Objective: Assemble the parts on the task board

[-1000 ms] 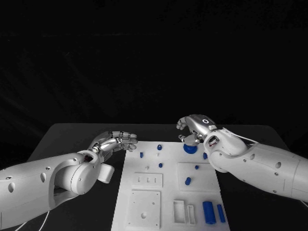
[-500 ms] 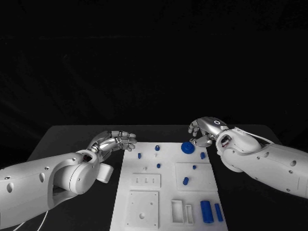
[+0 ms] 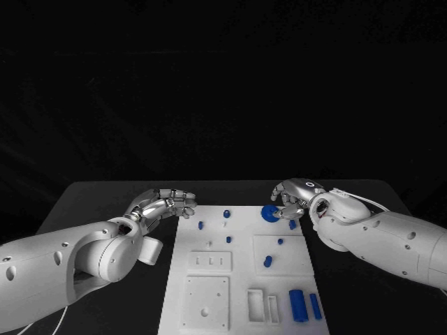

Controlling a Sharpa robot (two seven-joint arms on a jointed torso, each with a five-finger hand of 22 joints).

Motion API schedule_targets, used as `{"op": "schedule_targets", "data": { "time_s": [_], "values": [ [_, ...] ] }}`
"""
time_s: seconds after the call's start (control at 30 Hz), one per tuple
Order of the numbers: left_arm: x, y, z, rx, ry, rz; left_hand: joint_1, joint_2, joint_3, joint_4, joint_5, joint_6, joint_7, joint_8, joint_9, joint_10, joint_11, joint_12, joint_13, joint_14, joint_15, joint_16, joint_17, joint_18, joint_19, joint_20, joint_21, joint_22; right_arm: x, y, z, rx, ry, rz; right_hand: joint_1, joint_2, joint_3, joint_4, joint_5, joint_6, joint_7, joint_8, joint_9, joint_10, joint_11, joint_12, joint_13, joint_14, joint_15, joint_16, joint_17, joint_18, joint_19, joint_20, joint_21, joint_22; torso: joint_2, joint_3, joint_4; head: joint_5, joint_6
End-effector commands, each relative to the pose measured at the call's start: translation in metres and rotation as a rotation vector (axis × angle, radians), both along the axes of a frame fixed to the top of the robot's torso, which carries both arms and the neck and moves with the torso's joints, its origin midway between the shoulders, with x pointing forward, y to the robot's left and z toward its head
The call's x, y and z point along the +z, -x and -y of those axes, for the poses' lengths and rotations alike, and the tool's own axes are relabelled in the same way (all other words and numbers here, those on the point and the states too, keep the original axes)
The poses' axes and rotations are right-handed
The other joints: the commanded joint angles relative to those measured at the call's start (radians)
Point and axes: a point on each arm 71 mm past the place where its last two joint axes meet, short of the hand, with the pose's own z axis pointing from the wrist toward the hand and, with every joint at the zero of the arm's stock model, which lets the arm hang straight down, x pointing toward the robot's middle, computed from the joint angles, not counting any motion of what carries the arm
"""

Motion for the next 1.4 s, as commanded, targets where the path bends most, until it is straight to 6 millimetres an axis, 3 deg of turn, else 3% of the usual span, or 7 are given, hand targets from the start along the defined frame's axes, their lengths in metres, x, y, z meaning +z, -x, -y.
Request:
{"op": "schedule_targets", "data": {
  "time_s": [0.03, 0.13, 0.67, 1.4],
  "values": [
    [0.002, 0.0, 0.002, -0.012, 0.005, 0.017, -0.003, -0.002, 0.0, -0.005, -0.003, 0.004, 0.002, -0.001, 0.001, 0.004, 0.002, -0.002, 0.0, -0.003, 0.0, -0.006, 0.001, 0.012, -0.006, 0.002, 0.004, -0.001, -0.005, -0.001, -0.002, 0.014, 0.012, -0.037, -0.009, 0.001, -0.005, 0.001, 0.004, -0.007, 0.004, -0.005, -0.001, -0.004, 0.007, 0.014, 0.009, -0.002, 0.005, 0.008, 0.007, 0.041, 0.002, -0.008, 0.007, 0.024, 0.0, -0.0001, 0.0016, -0.003, -0.001],
    [0.002, 0.0, 0.002, -0.013, 0.005, 0.017, -0.003, -0.002, 0.0, -0.005, -0.003, 0.004, 0.002, -0.002, 0.001, 0.003, 0.002, -0.002, 0.0, -0.004, 0.0, -0.007, 0.001, 0.012, -0.006, 0.002, 0.004, -0.001, -0.006, -0.004, -0.002, 0.004, 0.006, -0.05, -0.005, 0.007, -0.002, 0.001, 0.003, -0.006, 0.004, -0.005, -0.002, -0.006, 0.008, 0.022, 0.014, -0.003, 0.005, 0.01, 0.012, 0.041, 0.001, -0.01, 0.012, 0.023, 0.0, -0.0011, 0.001, -0.008, 0.001],
    [0.002, -0.001, 0.003, -0.015, 0.01, 0.014, -0.004, -0.002, 0.0, -0.005, -0.003, 0.001, 0.003, -0.004, 0.001, 0.002, 0.003, -0.004, -0.001, -0.004, 0.0, -0.008, 0.002, 0.012, -0.007, 0.002, 0.005, -0.002, -0.017, -0.012, -0.001, -0.021, -0.008, -0.077, -0.003, 0.031, 0.015, 0.005, -0.006, 0.001, 0.004, -0.002, -0.001, -0.01, 0.008, 0.036, 0.021, -0.005, 0.005, 0.013, 0.025, 0.041, -0.004, -0.011, 0.024, 0.022, -0.001, -0.0009, 0.0012, -0.002, -0.009],
    [0.001, -0.001, 0.004, -0.018, 0.011, 0.007, -0.005, -0.002, 0.0, -0.004, -0.004, -0.001, 0.004, -0.006, 0.002, 0.0, 0.004, -0.006, -0.001, -0.005, 0.0, -0.009, 0.003, 0.012, -0.009, 0.002, 0.005, -0.002, -0.028, -0.012, -0.005, -0.017, 0.009, -0.138, -0.021, 0.04, 0.018, 0.011, -0.003, 0.014, 0.0, 0.004, 0.0, -0.009, 0.004, 0.044, 0.023, -0.005, 0.002, 0.012, 0.035, 0.041, -0.008, -0.011, 0.036, 0.022, -0.001, -0.0012, 0.0008, 0.0, -0.021]
  ]
}}
